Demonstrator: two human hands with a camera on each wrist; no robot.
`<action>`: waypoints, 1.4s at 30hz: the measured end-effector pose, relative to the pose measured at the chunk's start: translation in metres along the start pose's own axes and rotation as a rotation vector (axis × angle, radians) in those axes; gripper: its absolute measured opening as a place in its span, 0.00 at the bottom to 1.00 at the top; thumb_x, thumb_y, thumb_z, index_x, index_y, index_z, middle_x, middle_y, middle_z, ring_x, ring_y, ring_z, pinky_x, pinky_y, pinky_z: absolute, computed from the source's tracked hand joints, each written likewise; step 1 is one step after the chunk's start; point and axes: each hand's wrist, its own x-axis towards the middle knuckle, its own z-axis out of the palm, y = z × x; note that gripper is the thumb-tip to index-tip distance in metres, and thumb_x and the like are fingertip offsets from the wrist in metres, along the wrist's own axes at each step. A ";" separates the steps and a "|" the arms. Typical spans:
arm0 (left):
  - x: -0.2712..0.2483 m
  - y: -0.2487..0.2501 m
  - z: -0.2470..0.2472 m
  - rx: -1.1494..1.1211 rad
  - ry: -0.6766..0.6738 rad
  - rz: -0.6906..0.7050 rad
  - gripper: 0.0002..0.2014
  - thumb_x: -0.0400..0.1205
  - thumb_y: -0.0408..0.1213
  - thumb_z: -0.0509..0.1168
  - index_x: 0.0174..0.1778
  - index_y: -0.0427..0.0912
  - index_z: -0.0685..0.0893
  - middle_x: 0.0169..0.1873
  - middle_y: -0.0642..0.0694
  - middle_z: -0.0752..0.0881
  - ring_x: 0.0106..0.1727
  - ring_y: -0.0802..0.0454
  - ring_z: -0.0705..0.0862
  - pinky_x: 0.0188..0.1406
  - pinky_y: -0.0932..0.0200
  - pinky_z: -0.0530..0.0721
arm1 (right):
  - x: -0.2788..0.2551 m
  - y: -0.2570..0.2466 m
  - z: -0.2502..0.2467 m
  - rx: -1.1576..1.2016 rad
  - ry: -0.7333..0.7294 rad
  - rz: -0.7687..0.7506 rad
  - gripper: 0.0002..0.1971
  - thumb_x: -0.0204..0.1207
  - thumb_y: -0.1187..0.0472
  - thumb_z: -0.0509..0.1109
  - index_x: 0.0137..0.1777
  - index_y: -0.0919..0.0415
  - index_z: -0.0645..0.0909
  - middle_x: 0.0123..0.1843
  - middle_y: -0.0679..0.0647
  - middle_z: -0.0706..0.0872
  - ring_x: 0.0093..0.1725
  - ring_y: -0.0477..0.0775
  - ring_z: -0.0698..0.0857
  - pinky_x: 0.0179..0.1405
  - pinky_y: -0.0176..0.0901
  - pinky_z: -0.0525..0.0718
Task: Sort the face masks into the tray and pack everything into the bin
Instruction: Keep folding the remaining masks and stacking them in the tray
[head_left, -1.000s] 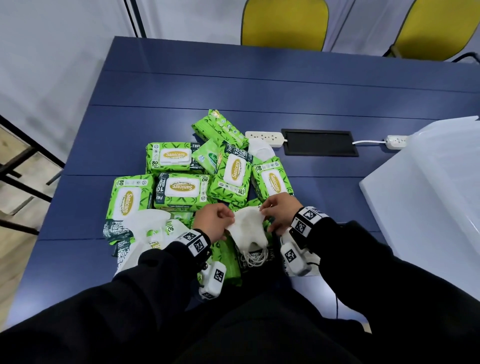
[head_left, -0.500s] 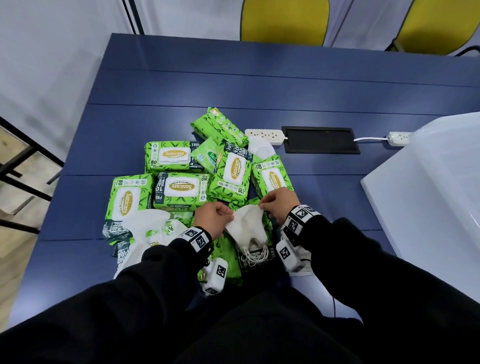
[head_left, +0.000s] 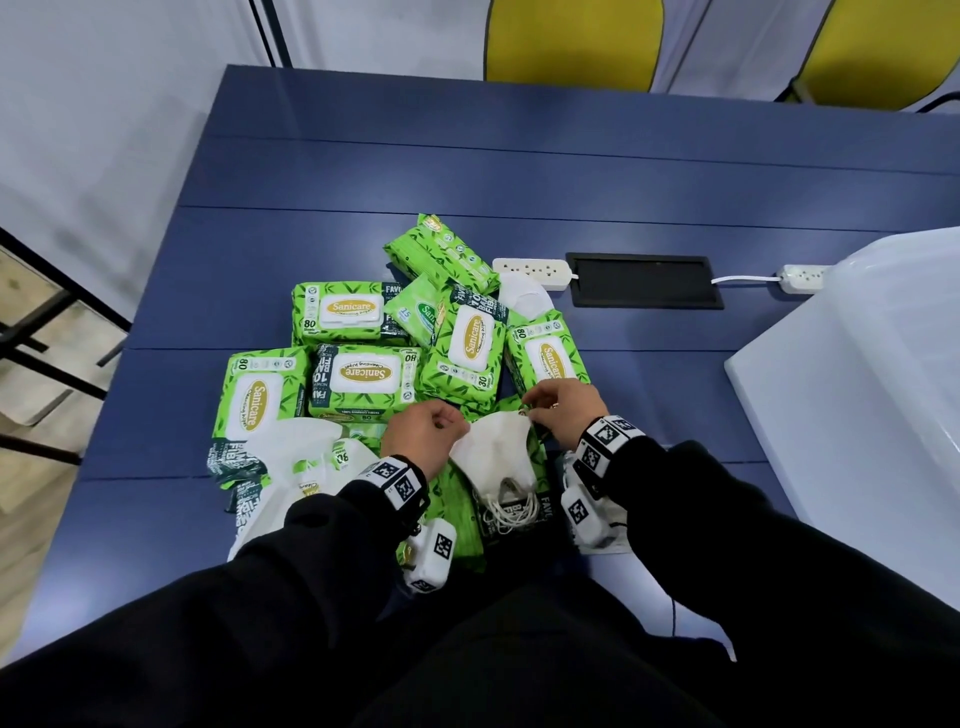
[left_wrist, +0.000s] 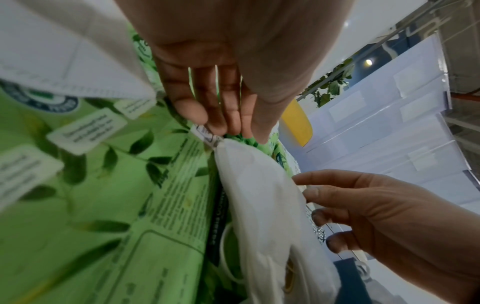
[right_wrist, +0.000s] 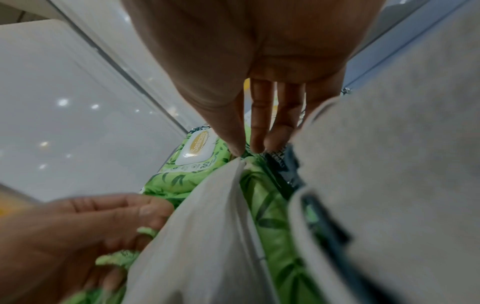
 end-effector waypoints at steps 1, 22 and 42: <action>0.000 -0.001 -0.002 0.027 -0.008 0.018 0.03 0.79 0.44 0.77 0.47 0.53 0.92 0.44 0.59 0.91 0.48 0.57 0.88 0.51 0.58 0.87 | -0.001 -0.001 -0.001 -0.042 -0.018 -0.028 0.14 0.77 0.66 0.74 0.53 0.45 0.91 0.46 0.44 0.90 0.47 0.50 0.88 0.49 0.41 0.88; -0.027 -0.074 -0.190 0.210 0.302 0.016 0.08 0.80 0.36 0.75 0.48 0.56 0.91 0.44 0.56 0.91 0.43 0.56 0.87 0.49 0.59 0.82 | -0.022 -0.114 0.057 0.050 -0.226 -0.325 0.08 0.74 0.55 0.81 0.51 0.52 0.89 0.40 0.45 0.88 0.41 0.44 0.85 0.48 0.44 0.85; -0.039 -0.068 -0.176 -0.250 0.375 0.004 0.02 0.80 0.41 0.76 0.46 0.51 0.93 0.43 0.56 0.92 0.49 0.49 0.90 0.50 0.60 0.86 | -0.045 -0.106 0.060 0.285 -0.168 -0.284 0.17 0.74 0.72 0.71 0.47 0.45 0.82 0.37 0.48 0.86 0.36 0.51 0.83 0.41 0.53 0.83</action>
